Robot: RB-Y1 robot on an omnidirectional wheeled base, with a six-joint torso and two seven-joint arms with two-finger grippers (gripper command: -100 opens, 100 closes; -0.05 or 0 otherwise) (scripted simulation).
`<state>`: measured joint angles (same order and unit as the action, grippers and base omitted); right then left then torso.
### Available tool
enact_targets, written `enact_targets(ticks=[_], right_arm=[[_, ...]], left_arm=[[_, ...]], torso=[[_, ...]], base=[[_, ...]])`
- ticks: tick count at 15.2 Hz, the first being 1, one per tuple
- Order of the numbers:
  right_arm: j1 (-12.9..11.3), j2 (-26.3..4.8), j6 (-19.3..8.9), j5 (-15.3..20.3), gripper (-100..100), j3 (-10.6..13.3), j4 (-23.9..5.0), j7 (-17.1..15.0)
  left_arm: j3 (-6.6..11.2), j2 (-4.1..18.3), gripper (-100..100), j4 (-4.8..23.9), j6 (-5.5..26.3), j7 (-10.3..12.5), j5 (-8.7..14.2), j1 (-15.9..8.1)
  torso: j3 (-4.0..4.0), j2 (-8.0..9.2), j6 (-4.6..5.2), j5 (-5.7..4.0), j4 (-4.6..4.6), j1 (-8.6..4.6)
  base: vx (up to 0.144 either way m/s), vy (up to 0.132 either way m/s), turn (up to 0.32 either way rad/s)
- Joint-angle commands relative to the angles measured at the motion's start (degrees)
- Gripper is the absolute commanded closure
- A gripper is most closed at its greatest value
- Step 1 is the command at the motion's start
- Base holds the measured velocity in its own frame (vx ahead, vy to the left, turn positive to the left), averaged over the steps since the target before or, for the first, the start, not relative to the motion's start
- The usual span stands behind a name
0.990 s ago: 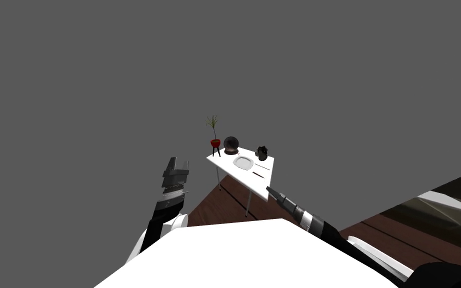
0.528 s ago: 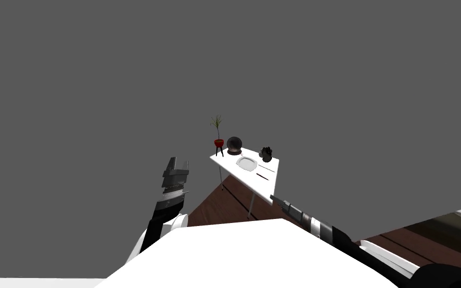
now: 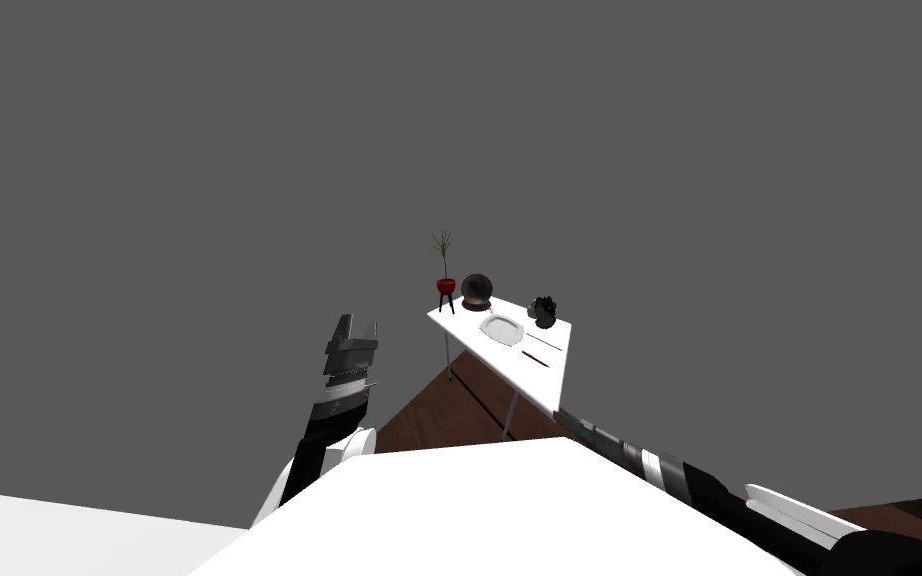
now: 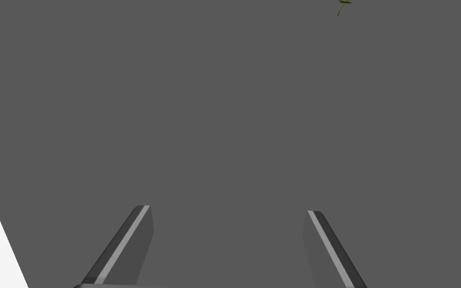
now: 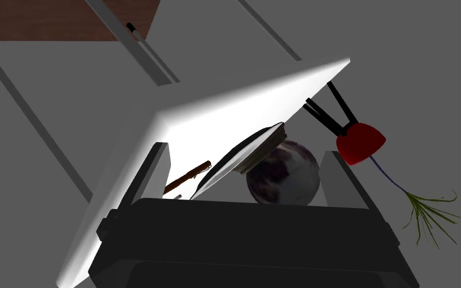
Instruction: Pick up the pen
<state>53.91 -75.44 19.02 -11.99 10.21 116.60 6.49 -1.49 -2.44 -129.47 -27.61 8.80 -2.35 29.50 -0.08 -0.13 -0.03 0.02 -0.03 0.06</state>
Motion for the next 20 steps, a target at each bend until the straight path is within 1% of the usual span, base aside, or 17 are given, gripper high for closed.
enact_targets(ticks=[1,2,3,5,6,8,9,10,12,13,15,16,18,19,20], right_arm=[[1.2,-2.9,0.2,-0.1,-100,-0.1,-0.4,0.2],[1.2,-3.3,0.2,-0.1,-100,-0.1,-0.4,0.2],[2.8,-5.1,-0.3,-0.5,-100,0.4,-1.6,0.2],[2.8,-7.8,-0.3,-0.5,-100,0.4,-1.6,0.2],[4.4,-9.4,-0.7,-0.9,-100,0.9,-2.8,0.2],[4.4,-11.9,-0.7,-0.9,-100,0.9,-2.8,0.2],[4.4,-12.2,-0.7,-0.9,-100,0.9,-2.8,0.2],[6.0,-14.2,-1.2,-1.3,-100,1.3,-3.9,0.2],[6.0,-16.6,-1.2,-1.3,-100,1.3,-3.9,0.2],[7.5,-18.0,-1.6,-1.7,-100,1.8,-5.0,0.1],[7.5,-20.9,-1.6,-1.7,-100,1.8,-5.0,0.1],[8.9,-22.2,-2.0,-2.1,-100,2.2,-6.1,0.1],[8.9,-24.8,-2.0,-2.1,-100,2.2,-6.1,0.1],[8.9,-25.1,-2.0,-2.1,-100,2.2,-6.1,0.1],[10.4,-27.2,-2.4,-2.5,-100,2.5,-7.2,0.1]], left_arm=[[0.0,0.0,0,0.0,0.0,0.0,0.0,0.0],[0.0,0.0,0,0.0,0.0,0.0,0.0,0.0],[0.0,0.0,0,0.0,0.0,0.0,0.0,0.0],[0.0,0.0,0,0.0,0.0,0.0,0.0,0.0],[0.0,0.0,0,0.0,0.0,0.0,0.0,0.0],[0.0,0.0,0,0.0,0.0,0.0,0.0,0.0],[0.0,0.0,0,0.0,0.0,0.0,0.0,0.0],[0.01,0.0,0,0.0,0.0,0.0,0.0,0.0],[0.0,0.0,0,0.0,0.0,0.0,0.0,0.0],[0.0,0.0,0,0.0,0.0,0.0,0.0,0.0],[0.0,0.0,0,0.0,0.0,0.0,0.0,0.0],[0.0,0.0,0,0.0,0.0,0.0,0.0,0.0],[0.0,0.0,0,0.0,0.0,0.0,0.0,0.0],[0.0,0.0,0,0.0,0.0,0.0,0.0,0.0],[0.01,0.0,0,0.0,0.0,0.0,0.0,0.0]], torso=[[0.0,0.0,0.0,0.0,0.0,0.0],[0.01,0.01,0.02,0.0,0.0,0.0],[0.02,0.04,0.04,0.0,0.01,-0.01],[0.01,0.02,-0.01,0.01,0.01,0.01],[0.02,0.03,0.02,0.0,0.01,0.0],[-0.01,-0.01,0.0,0.0,0.0,0.01],[0.0,0.0,0.02,0.0,0.0,-0.01],[0.02,0.03,0.03,0.0,0.01,-0.02],[0.0,0.0,-0.01,0.0,0.0,-0.01],[0.0,0.01,0.01,0.0,0.0,-0.01],[-0.01,-0.02,0.0,0.01,0.0,0.01],[-0.01,-0.01,0.01,0.0,0.0,0.01],[-0.03,-0.05,-0.01,0.01,-0.01,0.03],[-0.02,-0.04,0.01,0.01,-0.01,0.02],[0.0,0.01,0.03,0.0,0.0,0.0]], base=[[0.024,0.013,0.051],[0.013,0.008,-0.004],[0.017,0.018,0.184],[0.022,0.014,0.118],[0.03,0.018,0.13],[0.029,0.012,0.114],[0.014,0.002,-0.008],[0.023,0.011,0.135],[0.026,0.01,0.124],[0.027,0.011,0.164],[0.028,0.013,0.108],[0.034,0.016,0.139],[0.033,0.013,0.122],[0.016,0.003,0.004],[0.028,0.012,0.111]])
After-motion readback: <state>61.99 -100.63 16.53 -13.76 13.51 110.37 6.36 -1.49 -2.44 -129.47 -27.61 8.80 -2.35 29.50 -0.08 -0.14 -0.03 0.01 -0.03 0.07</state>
